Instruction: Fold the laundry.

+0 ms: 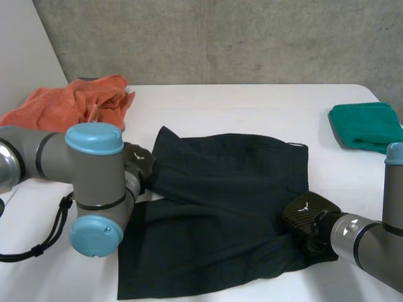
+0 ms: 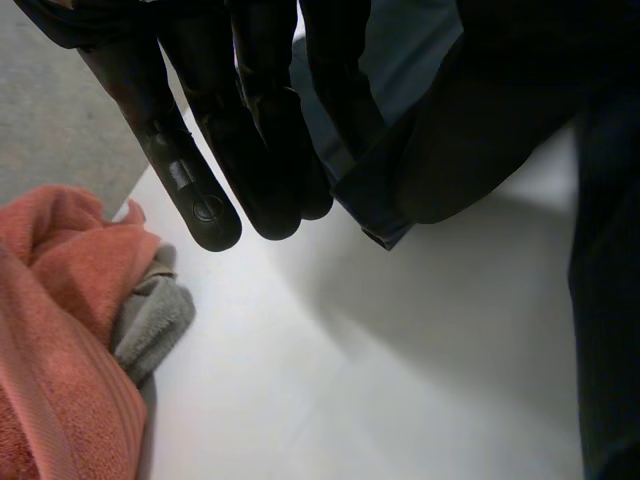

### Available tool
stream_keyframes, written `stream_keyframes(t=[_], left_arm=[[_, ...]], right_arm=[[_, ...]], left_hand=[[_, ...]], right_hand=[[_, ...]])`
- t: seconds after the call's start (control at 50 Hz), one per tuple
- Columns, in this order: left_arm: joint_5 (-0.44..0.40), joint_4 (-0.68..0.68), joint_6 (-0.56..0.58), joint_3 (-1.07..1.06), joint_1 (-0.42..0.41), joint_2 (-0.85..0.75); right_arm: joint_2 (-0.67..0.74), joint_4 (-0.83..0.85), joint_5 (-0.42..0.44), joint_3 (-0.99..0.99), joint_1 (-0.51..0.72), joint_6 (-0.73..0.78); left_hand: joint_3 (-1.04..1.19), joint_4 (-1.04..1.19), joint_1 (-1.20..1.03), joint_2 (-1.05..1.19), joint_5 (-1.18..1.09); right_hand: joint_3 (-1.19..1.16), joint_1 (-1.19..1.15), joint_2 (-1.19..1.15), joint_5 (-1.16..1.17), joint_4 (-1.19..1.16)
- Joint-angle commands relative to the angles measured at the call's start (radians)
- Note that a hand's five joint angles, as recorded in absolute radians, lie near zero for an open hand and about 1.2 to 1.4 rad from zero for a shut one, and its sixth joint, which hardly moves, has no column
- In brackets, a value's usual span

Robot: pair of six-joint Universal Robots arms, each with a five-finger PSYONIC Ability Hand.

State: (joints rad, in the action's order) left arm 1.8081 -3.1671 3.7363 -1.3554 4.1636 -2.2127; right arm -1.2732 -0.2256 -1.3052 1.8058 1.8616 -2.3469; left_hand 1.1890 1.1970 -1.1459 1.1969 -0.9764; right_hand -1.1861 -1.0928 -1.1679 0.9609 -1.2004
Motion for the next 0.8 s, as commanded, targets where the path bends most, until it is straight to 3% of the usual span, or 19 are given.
stream_keyframes(t=[0.02, 0.14, 0.24, 0.4, 0.5, 0.66, 0.74, 0.76, 0.78, 0.8], left_arm=[[0.005, 0.015, -0.021, -0.017, 0.000, 0.060], [-0.003, 0.036, -0.036, -0.142, -0.019, 0.246], [-0.015, 0.044, -0.099, -0.305, -0.060, 0.450], [-0.035, 0.122, -0.246, -0.525, -0.124, 0.623], [-0.050, 0.174, -0.268, -0.617, -0.164, 0.627], [-0.049, 0.138, -0.269, -0.659, -0.174, 0.536], [-0.043, 0.050, -0.257, -0.651, -0.174, 0.466], [-0.027, 0.017, -0.256, -0.646, -0.174, 0.446], [-0.021, 0.001, -0.256, -0.642, -0.172, 0.443], [-0.012, -0.008, -0.256, -0.637, -0.172, 0.439]], right_arm=[[-0.002, 0.000, 0.000, 0.007, -0.005, -0.005], [-0.008, 0.006, 0.003, -0.003, -0.005, -0.087], [-0.006, 0.023, 0.003, -0.011, -0.002, -0.134], [-0.005, 0.064, 0.001, -0.017, -0.001, -0.204], [-0.005, 0.098, 0.000, -0.017, -0.002, -0.238], [-0.005, 0.100, 0.001, -0.013, -0.002, -0.244], [-0.009, 0.097, 0.000, -0.005, -0.002, -0.243], [-0.011, 0.097, 0.000, -0.003, -0.004, -0.243], [-0.012, 0.095, -0.003, -0.002, -0.004, -0.241], [-0.017, 0.095, -0.005, -0.002, -0.004, -0.241]], left_hand=[[-0.331, -0.339, 0.288, -0.339, 0.293], [-0.576, -0.584, 0.533, -0.584, 0.538], [-0.594, -0.602, 0.551, -0.602, 0.556], [-0.597, -0.605, 0.554, -0.605, 0.559], [-0.594, -0.602, 0.551, -0.602, 0.556], [-0.535, -0.543, 0.492, -0.543, 0.497], [-0.243, -0.251, 0.199, -0.250, 0.205], [0.058, 0.050, -0.101, 0.050, -0.096], [0.206, 0.198, -0.249, 0.198, -0.244], [0.207, 0.199, -0.250, 0.199, -0.245]], right_hand=[[-0.210, -0.303, -0.228, 0.261, -0.196], [-0.210, -0.303, -0.228, 0.261, -0.196], [-0.210, -0.303, -0.228, 0.261, -0.196], [-0.210, -0.303, -0.228, 0.261, -0.196], [-0.210, -0.303, -0.228, 0.261, -0.196], [-0.210, -0.303, -0.228, 0.261, -0.196], [-0.210, -0.303, -0.228, 0.261, -0.196], [-0.210, -0.303, -0.228, 0.261, -0.196], [-0.210, -0.303, -0.228, 0.261, -0.196], [-0.210, -0.303, -0.228, 0.261, -0.196]])
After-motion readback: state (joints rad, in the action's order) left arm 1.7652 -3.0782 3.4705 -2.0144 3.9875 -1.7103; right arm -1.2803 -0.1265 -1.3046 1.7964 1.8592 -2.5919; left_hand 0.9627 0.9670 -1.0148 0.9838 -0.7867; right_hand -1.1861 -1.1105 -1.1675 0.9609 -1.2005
